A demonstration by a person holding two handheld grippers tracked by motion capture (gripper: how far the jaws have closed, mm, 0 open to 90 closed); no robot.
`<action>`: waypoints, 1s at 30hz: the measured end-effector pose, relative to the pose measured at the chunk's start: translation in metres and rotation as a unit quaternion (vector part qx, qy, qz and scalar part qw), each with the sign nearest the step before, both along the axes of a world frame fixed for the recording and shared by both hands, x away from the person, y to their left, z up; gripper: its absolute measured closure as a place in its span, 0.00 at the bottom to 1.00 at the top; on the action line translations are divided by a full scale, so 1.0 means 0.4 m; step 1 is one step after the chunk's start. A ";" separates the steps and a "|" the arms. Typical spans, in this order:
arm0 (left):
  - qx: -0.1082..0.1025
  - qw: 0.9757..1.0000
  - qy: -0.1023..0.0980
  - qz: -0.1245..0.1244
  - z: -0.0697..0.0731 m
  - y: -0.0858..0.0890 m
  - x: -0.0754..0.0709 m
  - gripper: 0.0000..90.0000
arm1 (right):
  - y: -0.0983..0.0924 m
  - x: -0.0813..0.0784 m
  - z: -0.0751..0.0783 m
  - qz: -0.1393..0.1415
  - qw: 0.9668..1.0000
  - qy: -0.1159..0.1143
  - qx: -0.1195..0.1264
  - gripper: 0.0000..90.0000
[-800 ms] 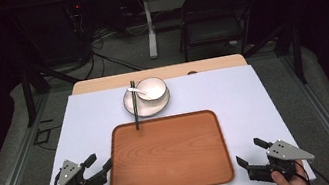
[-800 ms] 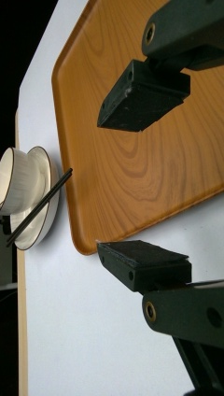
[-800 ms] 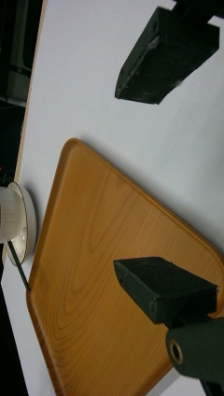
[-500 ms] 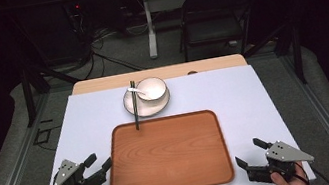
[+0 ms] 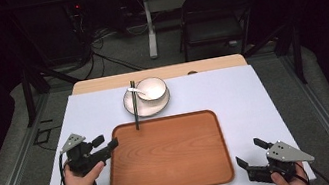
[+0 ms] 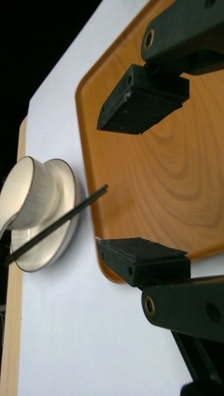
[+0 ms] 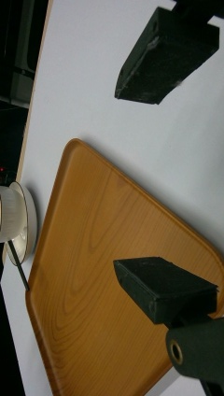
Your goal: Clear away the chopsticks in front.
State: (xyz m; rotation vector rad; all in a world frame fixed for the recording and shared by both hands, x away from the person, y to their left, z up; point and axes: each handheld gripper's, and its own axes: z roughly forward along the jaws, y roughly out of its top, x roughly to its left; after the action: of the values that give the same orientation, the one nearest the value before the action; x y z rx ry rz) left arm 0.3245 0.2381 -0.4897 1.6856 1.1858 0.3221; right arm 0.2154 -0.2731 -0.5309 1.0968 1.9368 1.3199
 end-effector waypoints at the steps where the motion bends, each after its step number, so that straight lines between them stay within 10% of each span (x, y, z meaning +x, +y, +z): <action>1: -0.001 1.000 0.003 0.000 0.005 -0.005 0.013 0.40 | 0.000 0.000 0.000 -0.001 1.000 0.001 0.000 0.16; 18: -0.009 0.998 0.061 0.012 0.067 -0.071 0.227 0.51 | -0.001 0.002 -0.001 -0.002 1.000 0.005 0.003 0.16; 30: 0.015 0.991 0.122 0.054 0.053 -0.088 0.331 0.62 | -0.002 0.003 -0.001 -0.002 1.000 0.005 0.005 0.16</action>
State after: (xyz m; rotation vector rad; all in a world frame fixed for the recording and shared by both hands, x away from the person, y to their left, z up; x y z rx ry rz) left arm 0.4567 0.2030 -0.4686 1.7251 1.4631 0.2047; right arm 0.2164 -0.2740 -0.5313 1.1139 1.9359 1.3244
